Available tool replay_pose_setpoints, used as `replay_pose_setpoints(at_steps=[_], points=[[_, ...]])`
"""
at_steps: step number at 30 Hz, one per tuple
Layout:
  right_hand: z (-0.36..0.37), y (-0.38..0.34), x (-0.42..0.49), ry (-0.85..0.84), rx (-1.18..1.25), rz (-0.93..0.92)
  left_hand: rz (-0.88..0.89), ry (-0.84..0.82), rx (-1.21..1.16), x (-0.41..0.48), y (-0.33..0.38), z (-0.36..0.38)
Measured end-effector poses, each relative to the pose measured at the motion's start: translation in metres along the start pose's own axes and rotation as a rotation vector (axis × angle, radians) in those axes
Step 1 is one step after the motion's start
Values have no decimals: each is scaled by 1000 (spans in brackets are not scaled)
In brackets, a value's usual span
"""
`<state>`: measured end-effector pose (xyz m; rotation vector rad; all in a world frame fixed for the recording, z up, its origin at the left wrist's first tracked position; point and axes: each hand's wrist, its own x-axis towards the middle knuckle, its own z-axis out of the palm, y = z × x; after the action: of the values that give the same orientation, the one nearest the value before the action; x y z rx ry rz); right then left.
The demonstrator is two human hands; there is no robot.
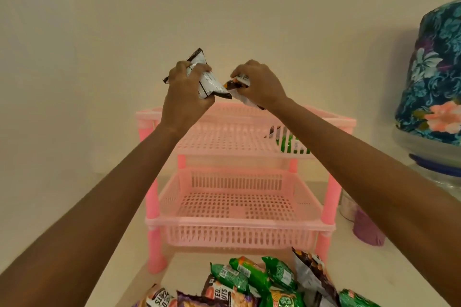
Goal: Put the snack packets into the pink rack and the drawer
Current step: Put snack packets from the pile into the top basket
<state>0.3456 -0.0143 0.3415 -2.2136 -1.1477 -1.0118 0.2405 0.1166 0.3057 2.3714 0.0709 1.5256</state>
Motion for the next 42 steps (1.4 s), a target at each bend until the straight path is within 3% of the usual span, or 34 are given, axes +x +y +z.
replay_pose_setpoints(at_steps=[5, 10, 14, 17, 20, 22, 25, 29, 33, 35, 38, 42], points=[[45, 9, 31, -340, -155, -74, 4, -6, -3, 3, -14, 9], [71, 33, 54, -409, -309, -22, 12, -11, -28, 5, -24, 17], [80, 45, 59, -556, -418, 91, -3, -37, -30, 8, -28, 24], [72, 37, 56, -495, -22, 219, -20, -53, -48, 13, -27, 29], [57, 23, 48, -512, 751, 502, -13, -84, -104, 18, -21, 34], [49, 19, 44, -608, 1082, 550, -1, -122, -163, 20, -17, 37], [38, 11, 37, -647, 1262, 509, 16, -156, -194, 20, -8, 42], [28, 9, 27, -458, 1266, 515, 77, -190, -216, 18, 2, 40], [17, 22, 26, -115, 1159, 551, 72, -218, -70, 10, -1, 36], [16, 29, 23, -53, 842, 469, 26, -220, 21, 3, -5, 35], [20, 33, 11, -220, 248, 236, -56, -267, 108, -10, -10, 36], [30, 31, 1, -531, -22, 104, -78, -292, 239, -28, -11, 39]])
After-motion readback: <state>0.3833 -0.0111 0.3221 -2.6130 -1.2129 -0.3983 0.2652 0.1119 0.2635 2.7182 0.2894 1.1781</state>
